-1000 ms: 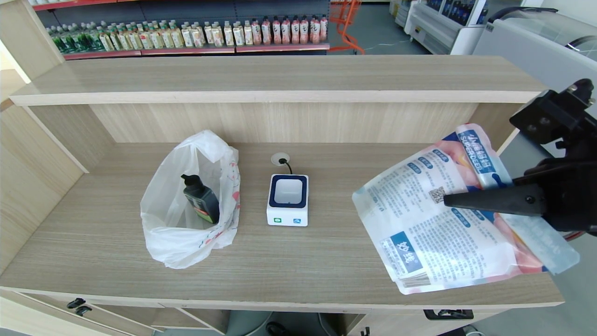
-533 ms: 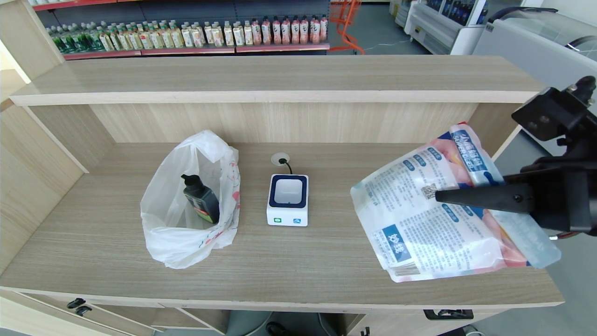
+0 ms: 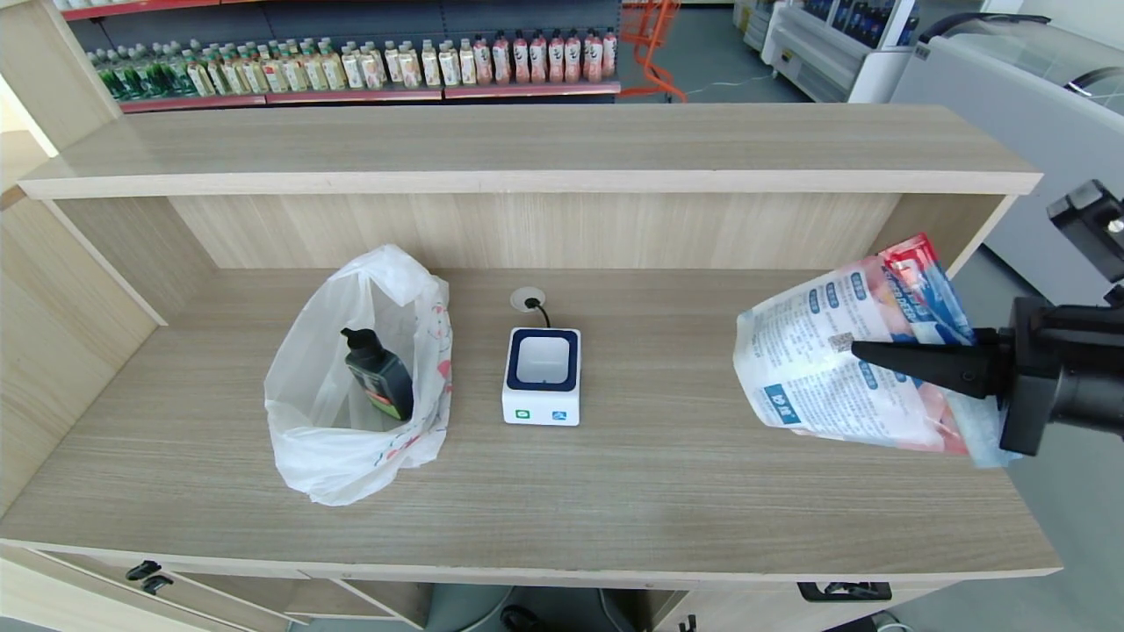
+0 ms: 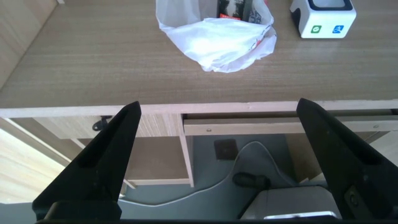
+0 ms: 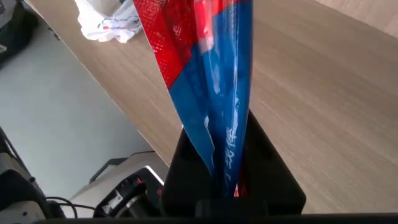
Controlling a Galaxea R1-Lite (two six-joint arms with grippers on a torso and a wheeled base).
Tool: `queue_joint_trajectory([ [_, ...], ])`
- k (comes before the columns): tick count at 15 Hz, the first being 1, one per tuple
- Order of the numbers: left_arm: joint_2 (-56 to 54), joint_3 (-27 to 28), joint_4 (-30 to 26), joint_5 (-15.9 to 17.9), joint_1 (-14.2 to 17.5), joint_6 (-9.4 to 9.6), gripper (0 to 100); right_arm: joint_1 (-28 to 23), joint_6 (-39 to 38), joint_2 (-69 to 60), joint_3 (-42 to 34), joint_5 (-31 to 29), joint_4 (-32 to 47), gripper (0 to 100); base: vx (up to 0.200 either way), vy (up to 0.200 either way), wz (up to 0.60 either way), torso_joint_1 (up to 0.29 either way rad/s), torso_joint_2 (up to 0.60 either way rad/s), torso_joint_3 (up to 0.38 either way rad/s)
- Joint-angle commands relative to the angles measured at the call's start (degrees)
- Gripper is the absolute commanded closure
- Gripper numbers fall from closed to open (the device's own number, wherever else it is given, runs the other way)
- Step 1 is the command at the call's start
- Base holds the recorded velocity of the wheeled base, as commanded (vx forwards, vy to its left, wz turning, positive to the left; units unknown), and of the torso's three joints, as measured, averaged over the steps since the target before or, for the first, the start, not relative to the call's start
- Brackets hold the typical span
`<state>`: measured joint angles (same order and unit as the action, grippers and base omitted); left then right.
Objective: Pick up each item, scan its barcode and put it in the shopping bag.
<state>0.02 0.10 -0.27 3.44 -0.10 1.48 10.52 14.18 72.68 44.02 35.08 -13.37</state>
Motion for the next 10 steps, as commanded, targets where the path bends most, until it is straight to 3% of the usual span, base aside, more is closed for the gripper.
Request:
queue_joint_trajectory([
  [1, -0.02, -0.01, 0.0, -0.01, 0.01, 0.02, 0, -0.59, 3.93, -4.74, -4.21, -2.83, 0.1, 100, 0.0, 0.0, 0.0, 0.0, 0.0, 0.0],
  [4, -0.02, -0.01, 0.0, -0.01, 0.01, 0.02, 0, -0.68, 9.73, -4.48, -4.73, -6.08, -0.07, 100, 0.0, 0.0, 0.0, 0.0, 0.0, 0.0],
  [10, -0.02, -0.01, 0.0, -0.01, 0.01, 0.19, 0, -0.24, 10.96, -6.06, -6.23, -5.99, 0.1, 100, 0.0, 0.0, 0.0, 0.0, 0.0, 0.0],
])
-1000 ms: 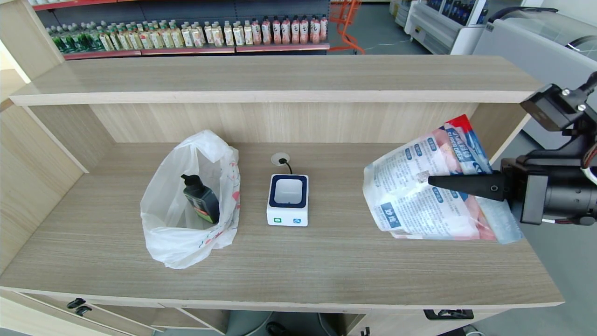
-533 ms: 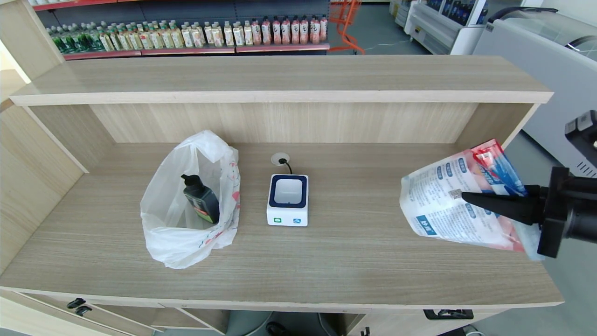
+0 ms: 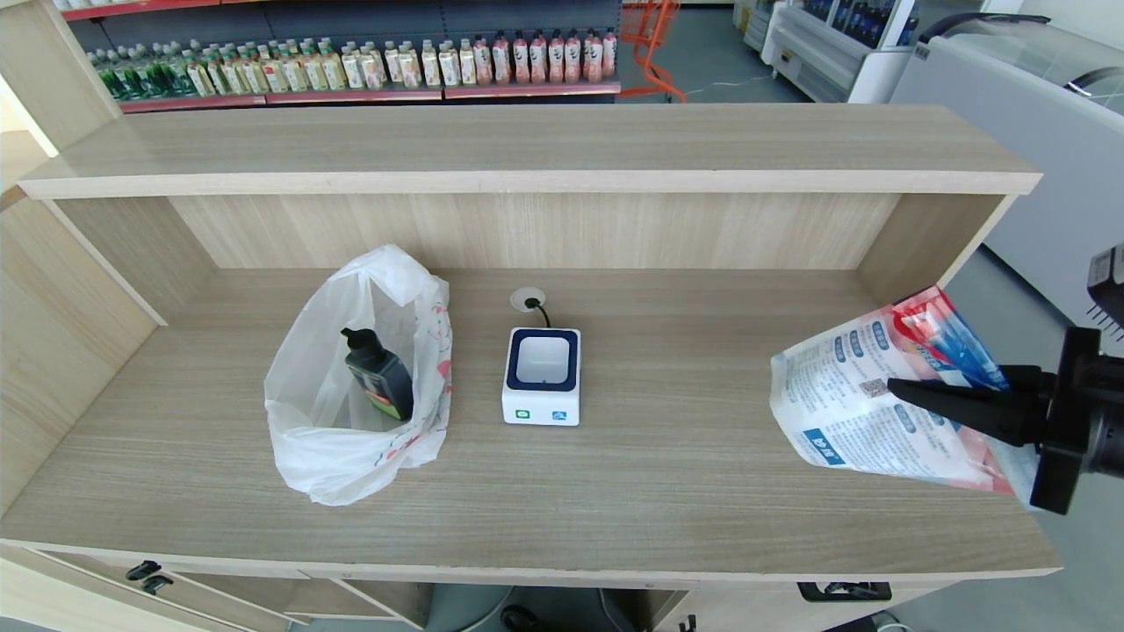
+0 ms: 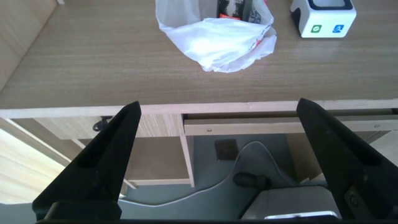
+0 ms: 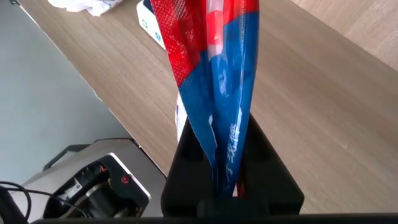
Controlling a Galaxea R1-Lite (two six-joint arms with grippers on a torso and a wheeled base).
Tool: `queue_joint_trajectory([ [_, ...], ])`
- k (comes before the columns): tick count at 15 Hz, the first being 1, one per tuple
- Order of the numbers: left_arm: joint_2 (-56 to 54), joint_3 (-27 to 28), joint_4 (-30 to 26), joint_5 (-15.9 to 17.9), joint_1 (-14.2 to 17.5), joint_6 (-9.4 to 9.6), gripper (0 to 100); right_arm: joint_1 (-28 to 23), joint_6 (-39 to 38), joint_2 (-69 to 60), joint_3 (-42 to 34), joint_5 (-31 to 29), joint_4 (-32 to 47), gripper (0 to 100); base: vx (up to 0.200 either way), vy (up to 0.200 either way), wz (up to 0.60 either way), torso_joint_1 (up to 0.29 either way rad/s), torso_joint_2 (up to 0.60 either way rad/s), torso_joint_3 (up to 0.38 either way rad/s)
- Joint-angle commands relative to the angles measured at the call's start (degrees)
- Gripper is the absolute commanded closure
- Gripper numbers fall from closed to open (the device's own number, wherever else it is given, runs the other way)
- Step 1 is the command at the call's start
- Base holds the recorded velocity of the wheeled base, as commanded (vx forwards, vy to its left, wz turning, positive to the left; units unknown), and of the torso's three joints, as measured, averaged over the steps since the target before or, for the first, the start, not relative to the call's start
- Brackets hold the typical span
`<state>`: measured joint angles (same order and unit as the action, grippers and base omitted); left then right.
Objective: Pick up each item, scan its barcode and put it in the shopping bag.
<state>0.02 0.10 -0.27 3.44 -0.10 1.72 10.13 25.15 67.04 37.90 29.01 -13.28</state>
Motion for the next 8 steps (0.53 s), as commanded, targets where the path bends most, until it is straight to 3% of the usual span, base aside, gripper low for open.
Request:
queue_joint_trajectory([
  [1, -0.02, -0.01, 0.0, -0.01, 0.01, 0.04, 0, 0.24, -0.01, -0.41, -0.02, 0.17, 0.0, 100, 0.0, 0.0, 0.0, 0.0, 0.0, 0.0],
  [2, -0.02, -0.01, 0.0, -0.01, 0.01, 0.04, 0, 0.24, -0.1, -0.5, 0.51, 0.17, 0.0, 100, 0.0, 0.0, 0.0, 0.0, 0.0, 0.0],
  [4, -0.02, -0.01, 0.0, -0.01, 0.01, 0.04, 0, 0.24, -0.1, -0.41, 1.3, 0.17, 0.0, 100, 0.0, 0.2, 0.0, 0.002, 0.0, 0.002],
  [8, -0.02, -0.01, 0.0, -0.01, 0.01, -0.05, 0, 0.33, -0.1, -0.85, 0.86, 0.17, 0.0, 100, 0.0, 0.0, 0.0, 0.0, 0.0, 0.0],
])
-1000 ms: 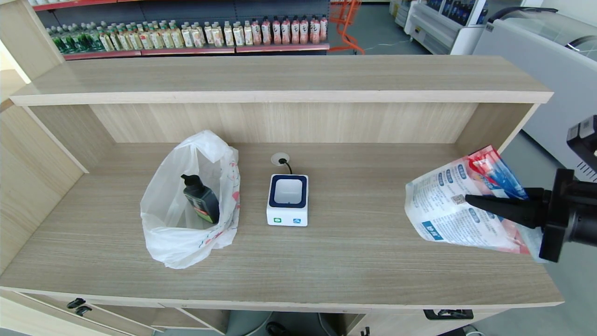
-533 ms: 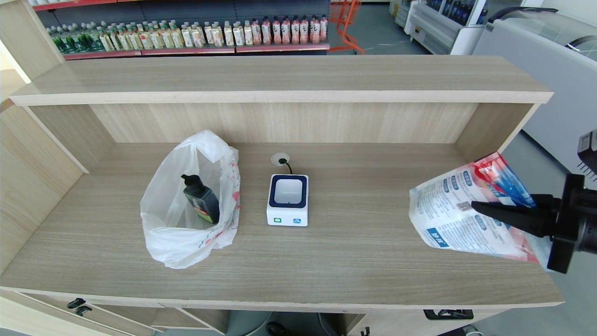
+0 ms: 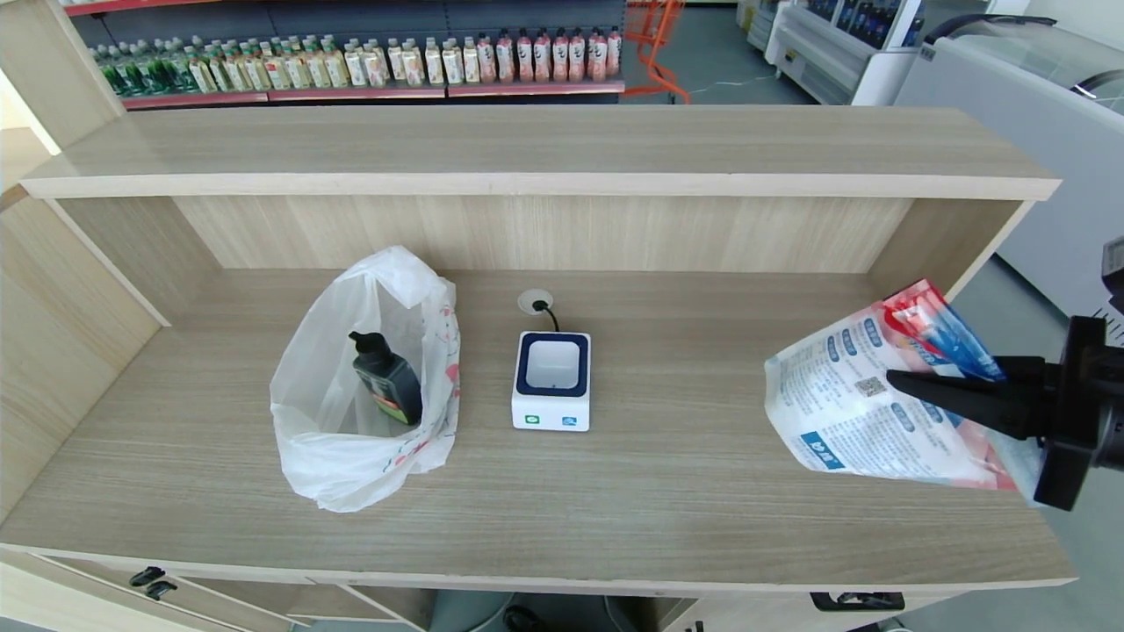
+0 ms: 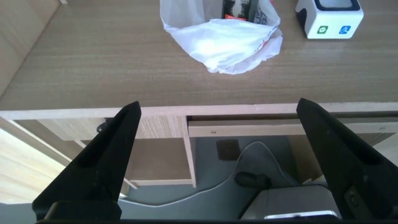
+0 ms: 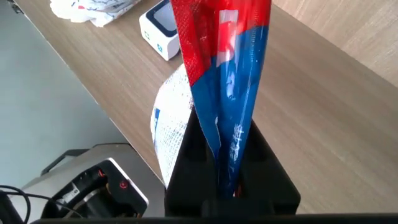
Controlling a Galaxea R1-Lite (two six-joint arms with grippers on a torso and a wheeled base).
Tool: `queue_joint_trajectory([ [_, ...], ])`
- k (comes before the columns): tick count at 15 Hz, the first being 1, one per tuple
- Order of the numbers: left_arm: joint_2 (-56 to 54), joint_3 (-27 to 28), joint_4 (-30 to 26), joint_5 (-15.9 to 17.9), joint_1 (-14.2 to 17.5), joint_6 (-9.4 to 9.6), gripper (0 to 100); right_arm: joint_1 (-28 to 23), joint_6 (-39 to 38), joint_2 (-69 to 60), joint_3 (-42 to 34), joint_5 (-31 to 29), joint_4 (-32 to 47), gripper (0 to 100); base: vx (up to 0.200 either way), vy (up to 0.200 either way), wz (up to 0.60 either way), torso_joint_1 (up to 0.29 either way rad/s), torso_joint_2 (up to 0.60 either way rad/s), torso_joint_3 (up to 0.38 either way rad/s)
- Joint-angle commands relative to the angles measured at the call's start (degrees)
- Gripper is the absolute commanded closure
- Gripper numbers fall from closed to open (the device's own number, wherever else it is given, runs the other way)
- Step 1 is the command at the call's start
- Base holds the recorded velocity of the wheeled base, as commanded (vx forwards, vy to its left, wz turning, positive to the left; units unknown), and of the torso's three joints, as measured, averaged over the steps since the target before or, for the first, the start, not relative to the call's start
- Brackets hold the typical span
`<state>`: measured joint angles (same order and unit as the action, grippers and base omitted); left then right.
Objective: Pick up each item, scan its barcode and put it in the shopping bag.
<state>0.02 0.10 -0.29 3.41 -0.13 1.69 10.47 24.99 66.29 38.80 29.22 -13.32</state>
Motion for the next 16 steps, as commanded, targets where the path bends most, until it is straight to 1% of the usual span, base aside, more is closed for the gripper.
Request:
queue_joint_trajectory([
  [1, -0.02, -0.01, 0.03, 0.01, 0.05, -0.02, 0, -0.01, -0.03, -0.2, -0.04, -0.04, 0.05, 100, 0.0, 0.2, 0.0, 0.002, 0.0, -0.002],
  [7, -0.02, -0.01, 0.03, 0.01, 0.05, -0.02, 0, -0.1, -0.12, 1.56, 1.45, 0.05, -0.04, 100, 0.0, 0.2, 0.0, 0.003, 0.0, 0.002],
  [11, -0.02, -0.01, 0.03, 0.01, 0.05, -0.02, 0, -0.01, -0.03, 5.34, 5.85, 0.13, -0.12, 100, 0.0, 0.2, 0.0, -0.001, 0.0, 0.004],
  [14, -0.02, -0.01, 0.03, 0.01, 0.05, -0.02, 0, -0.01, 0.15, 10.52, 11.12, 0.13, -0.39, 100, 0.0, 0.0, 0.0, 0.0, 0.0, 0.0],
  [16, -0.02, -0.01, 0.03, 0.01, 0.05, -0.02, 0, 0.6, 0.15, 13.69, 12.79, -0.04, -3.29, 100, 0.0, 0.0, 0.0, 0.0, 0.0, 0.0],
])
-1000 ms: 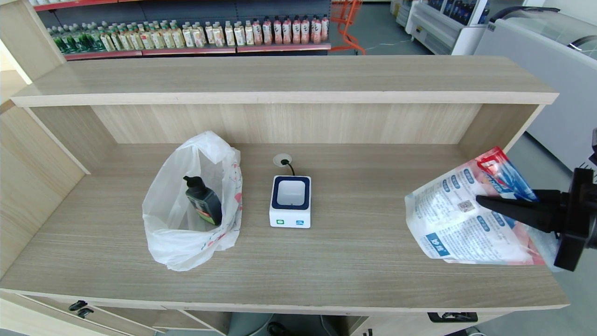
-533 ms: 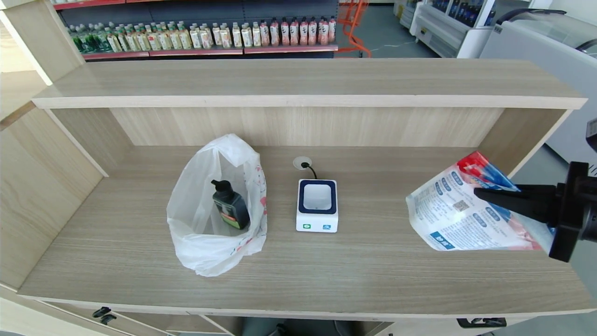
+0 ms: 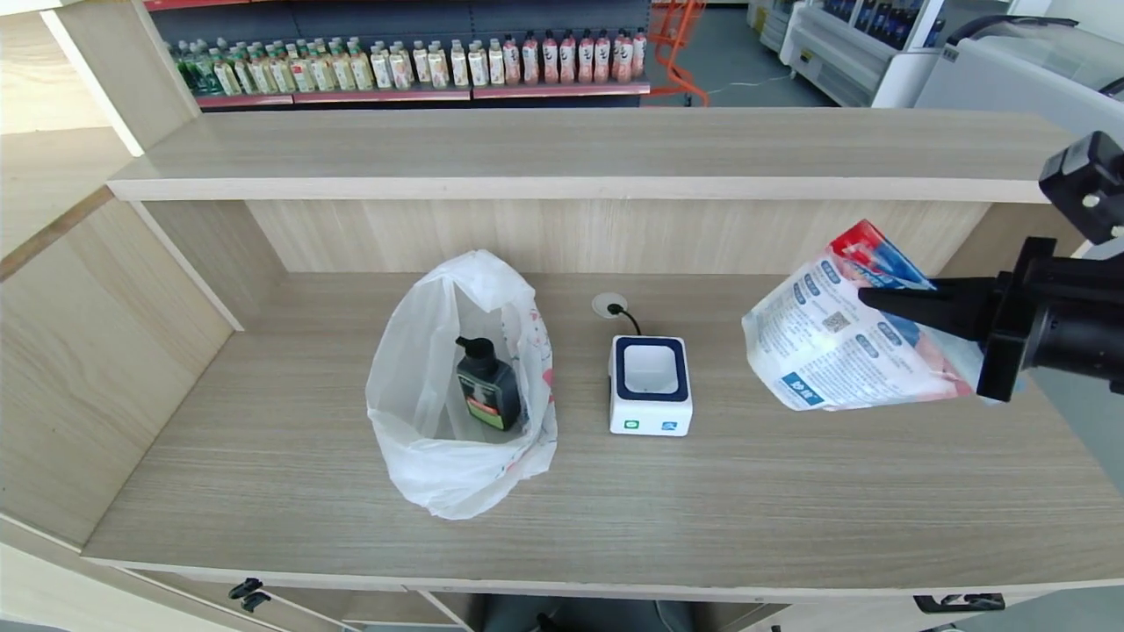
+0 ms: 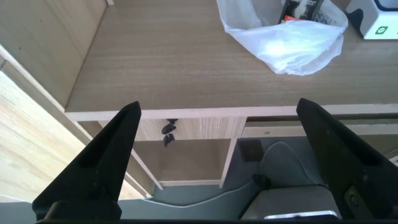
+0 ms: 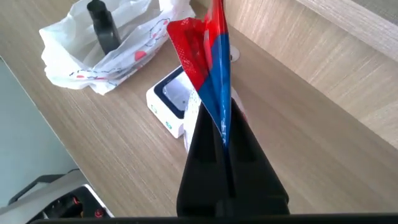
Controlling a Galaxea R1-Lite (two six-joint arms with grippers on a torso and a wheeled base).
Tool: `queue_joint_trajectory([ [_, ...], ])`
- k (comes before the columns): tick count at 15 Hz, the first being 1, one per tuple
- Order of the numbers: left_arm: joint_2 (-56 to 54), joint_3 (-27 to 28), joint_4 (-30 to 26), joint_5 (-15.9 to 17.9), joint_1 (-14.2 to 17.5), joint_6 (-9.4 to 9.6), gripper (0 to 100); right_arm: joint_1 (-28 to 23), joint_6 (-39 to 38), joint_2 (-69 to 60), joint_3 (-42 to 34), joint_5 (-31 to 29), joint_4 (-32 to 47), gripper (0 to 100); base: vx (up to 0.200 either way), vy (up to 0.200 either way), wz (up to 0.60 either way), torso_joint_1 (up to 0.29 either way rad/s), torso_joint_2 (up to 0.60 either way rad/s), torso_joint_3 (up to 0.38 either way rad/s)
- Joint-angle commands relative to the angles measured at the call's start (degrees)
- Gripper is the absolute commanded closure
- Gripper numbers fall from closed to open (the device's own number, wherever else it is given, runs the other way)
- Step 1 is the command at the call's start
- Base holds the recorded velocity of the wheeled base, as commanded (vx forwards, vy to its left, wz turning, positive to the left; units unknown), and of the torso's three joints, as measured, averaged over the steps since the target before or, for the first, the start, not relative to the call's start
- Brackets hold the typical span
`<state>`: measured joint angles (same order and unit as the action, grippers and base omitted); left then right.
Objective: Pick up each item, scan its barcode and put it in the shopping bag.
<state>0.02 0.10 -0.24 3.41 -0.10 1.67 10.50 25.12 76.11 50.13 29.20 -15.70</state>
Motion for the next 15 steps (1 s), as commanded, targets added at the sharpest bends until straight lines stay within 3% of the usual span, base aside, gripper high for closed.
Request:
queue_joint_trajectory([
  [1, -0.02, -0.01, -0.02, 0.01, 0.01, 0.09, 0, 1.11, 0.01, 5.11, 1.82, -0.1, -2.49, 100, 0.0, 0.0, 0.0, 0.0, 0.0, 0.0],
  [5, -0.02, -0.01, -0.02, 0.01, 0.01, 0.09, 0, 3.74, 0.1, 10.2, 3.57, -0.1, -5.92, 100, 0.2, 0.0, 0.0, -0.001, 0.0, 0.005],
  [12, -0.02, -0.01, -0.02, 0.01, 0.01, -0.09, 0, 6.12, 0.36, 17.94, 2.87, -1.42, -12.42, 100, 0.0, 0.0, 0.0, 0.0, 0.0, 0.0],
  [15, -0.02, -0.01, -0.02, 0.01, 0.01, -0.09, 0, 9.81, 0.54, 21.63, 2.34, -1.69, -21.3, 100, 0.0, 0.0, 0.0, 0.0, 0.0, 0.0],
])
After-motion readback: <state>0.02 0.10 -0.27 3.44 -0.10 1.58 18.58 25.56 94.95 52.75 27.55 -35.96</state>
